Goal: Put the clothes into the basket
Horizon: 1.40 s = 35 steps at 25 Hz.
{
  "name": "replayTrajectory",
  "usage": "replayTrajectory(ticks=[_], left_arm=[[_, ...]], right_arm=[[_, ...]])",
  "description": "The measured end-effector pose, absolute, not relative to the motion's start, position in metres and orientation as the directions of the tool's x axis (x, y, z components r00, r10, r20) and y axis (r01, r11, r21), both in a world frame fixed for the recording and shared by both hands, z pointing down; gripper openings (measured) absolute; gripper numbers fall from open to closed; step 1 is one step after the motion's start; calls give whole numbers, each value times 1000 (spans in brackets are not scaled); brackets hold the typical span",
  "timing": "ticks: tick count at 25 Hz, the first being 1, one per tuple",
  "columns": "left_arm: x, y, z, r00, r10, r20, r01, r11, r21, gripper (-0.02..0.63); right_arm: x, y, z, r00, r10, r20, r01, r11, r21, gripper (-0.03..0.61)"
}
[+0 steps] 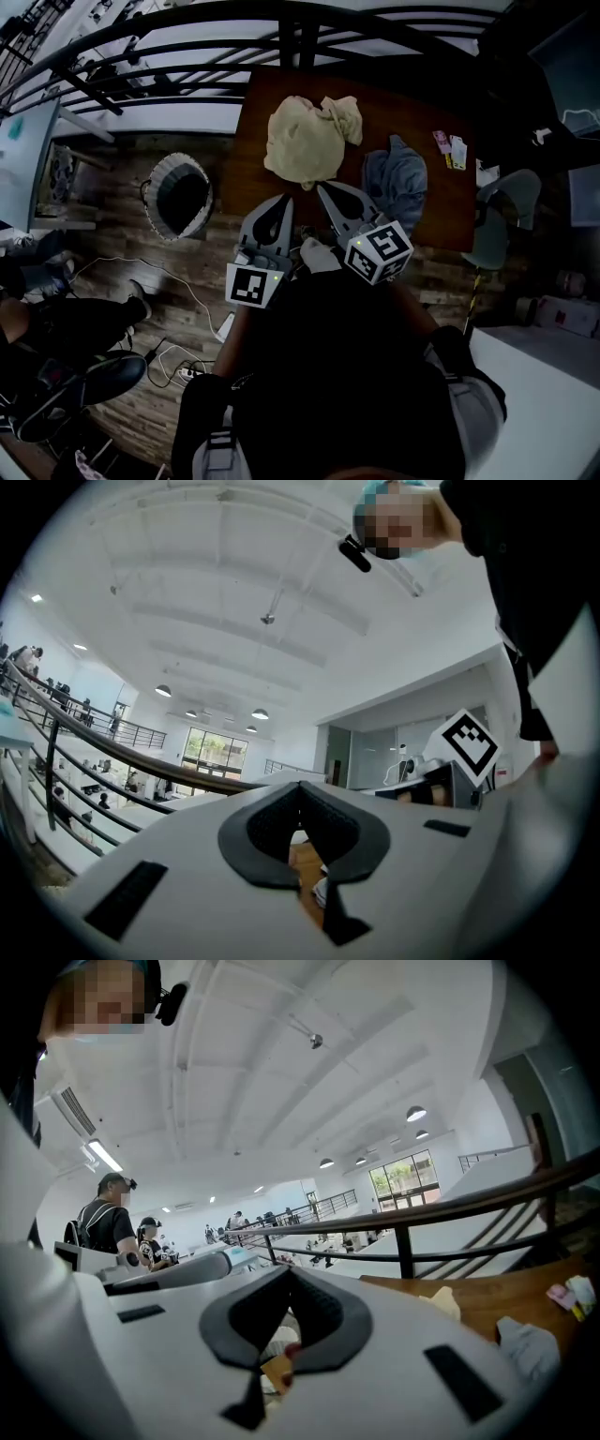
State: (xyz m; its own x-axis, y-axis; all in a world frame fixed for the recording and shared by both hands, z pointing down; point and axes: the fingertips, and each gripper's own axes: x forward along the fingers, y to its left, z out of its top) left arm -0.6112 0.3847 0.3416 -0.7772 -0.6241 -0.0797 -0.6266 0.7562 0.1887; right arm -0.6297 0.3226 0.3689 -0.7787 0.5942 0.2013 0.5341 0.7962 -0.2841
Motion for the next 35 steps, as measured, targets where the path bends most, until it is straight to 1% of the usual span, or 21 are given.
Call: replayTrajectory(ticks=[4,8,10,12,14,16,23,27,29,35], left_arm=[[-658,382,346,-786,-616,-50,-614,767,187,12],[-692,372,346,-788,-614,-44,-612,773,169,12],[-705,367,347,-788,-614,-39,-611,773,169,12],[-714,361,348,-787,-616,-32,-612,772,169,12],[-721,356,349,-786,-617,-23,-612,773,165,13],[-726,351,350,-788,-616,-11,-609,776,161,12],[-746,347,363,-802,-596,37,-584,796,158,12],[-757,351,367,-813,-580,55,-565,808,166,12],[-763,352,368,-816,-575,59,-560,811,166,12],[-774,355,367,-829,-556,61,-542,825,158,12]], right_arm=[[-683,310,377,-788,579,209,511,805,-300,11],[-725,291,395,-802,542,251,461,829,-315,14],[-742,285,407,-800,531,280,447,838,-313,26],[-756,283,420,-786,533,315,449,841,-303,73],[-769,284,438,-759,541,363,459,839,-291,149],[-780,285,459,-726,548,416,471,836,-281,211],[-819,279,535,-642,513,569,456,853,-254,360],[-836,271,581,-608,464,644,399,880,-257,421],[-844,268,603,-584,445,679,373,890,-263,438],[-860,262,672,-497,382,779,317,916,-247,448]])
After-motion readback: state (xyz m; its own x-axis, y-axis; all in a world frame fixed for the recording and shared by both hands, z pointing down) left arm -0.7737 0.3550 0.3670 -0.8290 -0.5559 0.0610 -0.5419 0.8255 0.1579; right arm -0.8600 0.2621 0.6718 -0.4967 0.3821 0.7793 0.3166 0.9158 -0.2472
